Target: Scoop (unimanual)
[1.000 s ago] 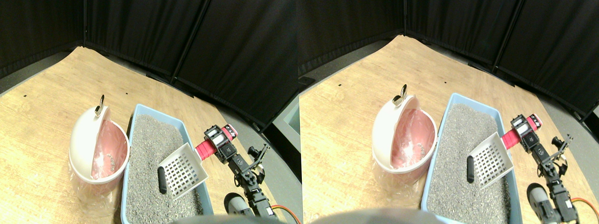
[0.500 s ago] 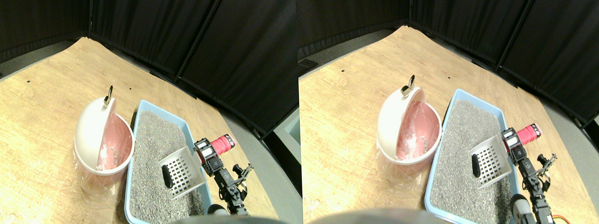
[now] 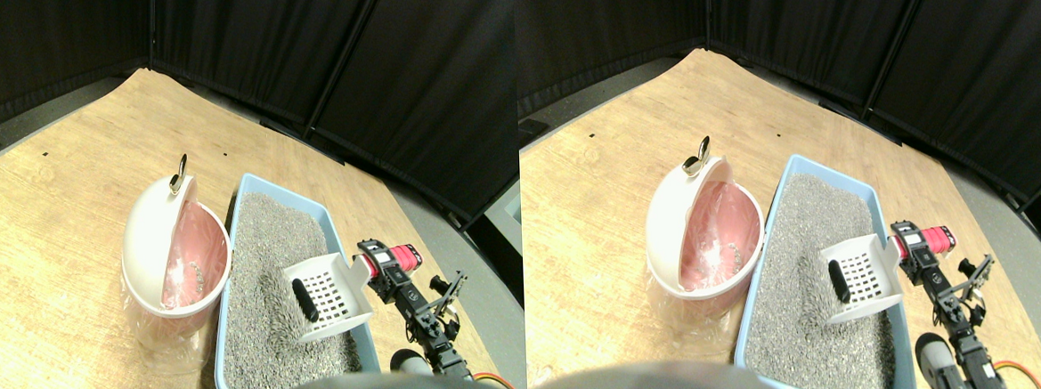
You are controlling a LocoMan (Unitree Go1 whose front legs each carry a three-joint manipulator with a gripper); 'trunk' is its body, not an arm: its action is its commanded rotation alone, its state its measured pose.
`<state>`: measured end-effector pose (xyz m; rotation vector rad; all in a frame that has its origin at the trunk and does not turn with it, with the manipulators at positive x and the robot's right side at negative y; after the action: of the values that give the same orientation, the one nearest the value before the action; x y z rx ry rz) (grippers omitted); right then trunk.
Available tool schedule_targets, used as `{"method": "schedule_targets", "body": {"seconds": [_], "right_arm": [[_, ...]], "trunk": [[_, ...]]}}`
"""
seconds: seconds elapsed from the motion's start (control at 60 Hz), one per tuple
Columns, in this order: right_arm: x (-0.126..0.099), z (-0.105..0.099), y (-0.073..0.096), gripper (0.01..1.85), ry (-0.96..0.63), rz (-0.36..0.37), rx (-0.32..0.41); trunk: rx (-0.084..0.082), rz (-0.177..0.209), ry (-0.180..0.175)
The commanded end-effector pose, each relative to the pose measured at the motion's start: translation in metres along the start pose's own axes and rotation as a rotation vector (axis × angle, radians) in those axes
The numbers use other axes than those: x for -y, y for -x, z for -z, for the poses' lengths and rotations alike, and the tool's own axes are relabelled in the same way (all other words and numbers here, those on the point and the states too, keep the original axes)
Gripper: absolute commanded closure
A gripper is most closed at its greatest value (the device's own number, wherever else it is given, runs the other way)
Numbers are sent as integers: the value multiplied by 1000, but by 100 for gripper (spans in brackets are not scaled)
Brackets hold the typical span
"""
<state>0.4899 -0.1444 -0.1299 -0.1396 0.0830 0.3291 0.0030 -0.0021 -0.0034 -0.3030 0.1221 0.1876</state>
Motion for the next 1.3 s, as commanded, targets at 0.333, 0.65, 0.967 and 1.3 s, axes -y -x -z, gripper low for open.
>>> {"method": "schedule_targets", "body": {"seconds": [0.333,0.65,0.967,1.3], "right_arm": [[26,16,8,180,-276,139,159],[25,7,11,180,-506,170,279],[20,-17,13,180,-516,143,269],[14,-11,2,180,-783,138,271]], "trunk": [[46,15,-10],[65,19,-27],[79,24,-23],[82,20,-19]]}}
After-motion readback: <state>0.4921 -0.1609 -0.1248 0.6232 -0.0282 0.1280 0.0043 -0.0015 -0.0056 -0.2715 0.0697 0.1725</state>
